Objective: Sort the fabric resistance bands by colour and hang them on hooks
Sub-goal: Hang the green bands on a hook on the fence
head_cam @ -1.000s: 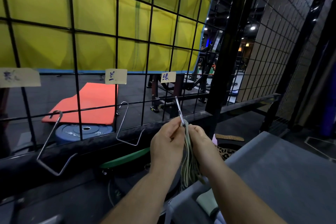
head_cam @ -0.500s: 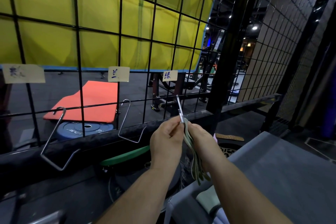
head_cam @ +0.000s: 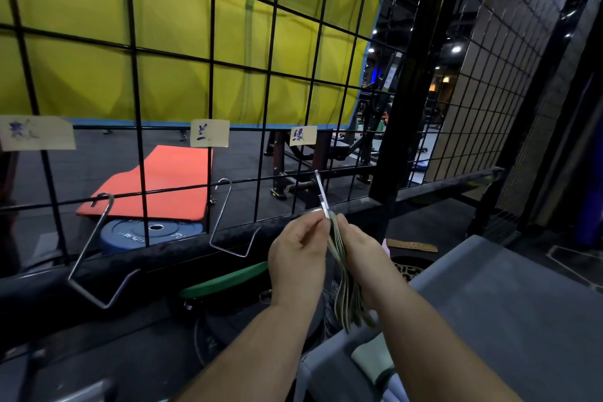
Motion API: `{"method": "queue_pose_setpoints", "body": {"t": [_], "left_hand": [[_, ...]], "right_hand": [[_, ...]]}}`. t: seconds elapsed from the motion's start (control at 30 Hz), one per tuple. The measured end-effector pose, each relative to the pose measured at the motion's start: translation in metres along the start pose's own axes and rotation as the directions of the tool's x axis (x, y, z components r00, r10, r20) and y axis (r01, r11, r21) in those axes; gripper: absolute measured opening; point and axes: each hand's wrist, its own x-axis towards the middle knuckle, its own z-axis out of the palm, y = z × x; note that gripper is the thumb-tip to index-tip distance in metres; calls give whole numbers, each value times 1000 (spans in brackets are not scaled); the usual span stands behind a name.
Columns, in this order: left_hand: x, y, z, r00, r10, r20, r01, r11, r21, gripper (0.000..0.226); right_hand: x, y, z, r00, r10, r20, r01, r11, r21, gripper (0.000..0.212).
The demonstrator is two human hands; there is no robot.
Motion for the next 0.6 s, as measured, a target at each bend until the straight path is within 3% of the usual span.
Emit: {"method": "queue_pose_setpoints", "body": {"t": [0.27, 0.4, 0.5, 0.53, 0.6], "left_hand": [[-3, -4, 3, 997, 66, -28, -66, 998, 20, 21], [-4, -4, 4, 994, 97, -50, -96, 995, 28, 36], [-4, -7, 5, 990, 107, -89, -105, 994, 27, 32], [-4, -9, 5, 989, 104, -103, -102, 994, 25, 31], [-3, -12, 5, 988, 89, -125, -89, 996, 2, 27]], "right_hand": [[-1, -13, -4, 1000, 14, -19, -15, 994, -108, 46], [-2, -23, -3, 999, 50, -15, -52, 945, -322, 48], [0, -24, -3, 998, -3, 59, 36, 818, -575, 39], [2, -22, -2, 999, -2, 43, 28, 783, -622, 37], [7, -17, 1, 1000, 14, 21, 1, 810, -587, 38]]}}
